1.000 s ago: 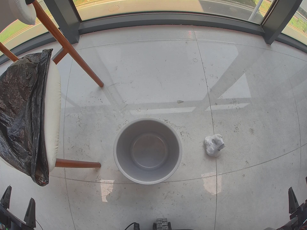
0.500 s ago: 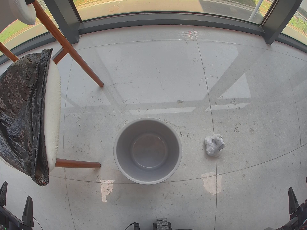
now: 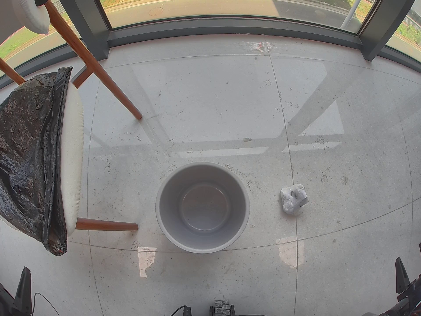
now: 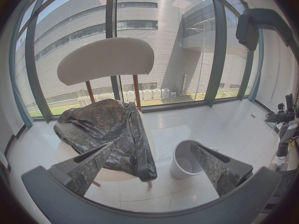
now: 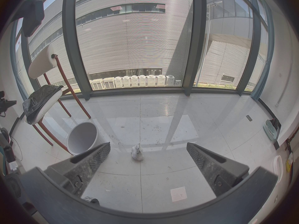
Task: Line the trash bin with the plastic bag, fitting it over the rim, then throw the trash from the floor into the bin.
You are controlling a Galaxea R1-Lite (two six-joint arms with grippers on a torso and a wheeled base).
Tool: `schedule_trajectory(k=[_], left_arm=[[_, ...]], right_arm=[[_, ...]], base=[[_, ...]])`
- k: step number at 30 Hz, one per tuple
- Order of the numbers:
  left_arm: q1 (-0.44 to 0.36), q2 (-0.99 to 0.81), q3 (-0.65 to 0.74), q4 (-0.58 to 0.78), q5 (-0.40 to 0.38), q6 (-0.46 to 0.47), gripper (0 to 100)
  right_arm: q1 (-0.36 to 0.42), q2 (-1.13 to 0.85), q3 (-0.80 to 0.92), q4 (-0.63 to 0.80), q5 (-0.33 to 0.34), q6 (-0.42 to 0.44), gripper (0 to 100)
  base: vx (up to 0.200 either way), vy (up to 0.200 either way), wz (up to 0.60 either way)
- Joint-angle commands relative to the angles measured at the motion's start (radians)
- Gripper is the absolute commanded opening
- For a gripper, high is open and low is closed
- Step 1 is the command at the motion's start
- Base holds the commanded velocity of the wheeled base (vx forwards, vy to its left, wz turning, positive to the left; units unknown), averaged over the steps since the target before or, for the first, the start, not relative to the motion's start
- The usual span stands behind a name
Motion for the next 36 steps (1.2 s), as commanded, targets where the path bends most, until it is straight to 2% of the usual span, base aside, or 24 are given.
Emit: schedule_trajectory(k=[1, 14, 23, 31, 36], left_arm=[[-0.088, 0.195, -0.114, 0.003, 0.000, 0.005, 100], [-0.100, 0.568, -0.295, 0.010, 0.000, -0.052, 100], [-0.095, 0.769, -0.387, 0.006, 0.003, -0.052, 100], [-0.071, 0.944, -0.442, -0.131, 0.002, -0.052, 100], [-0.056, 1.033, -0.511, -0.131, 0.000, -0.080, 100]], right_arm=[[0.000, -0.010, 0.018, -0.001, 0.000, 0.001, 100], [0.001, -0.012, 0.018, -0.001, 0.000, 0.003, 100], [0.000, -0.010, 0.018, -0.001, 0.000, 0.003, 100], [0.001, -0.010, 0.018, -0.001, 0.000, 0.003, 100], [0.001, -0.010, 0.018, -0.001, 0.000, 0.003, 100]], base=[[0.000, 0.000, 0.00], [0.000, 0.000, 0.00], [0.000, 0.000, 0.00], [0.000, 0.000, 0.00], [0.000, 0.000, 0.00]])
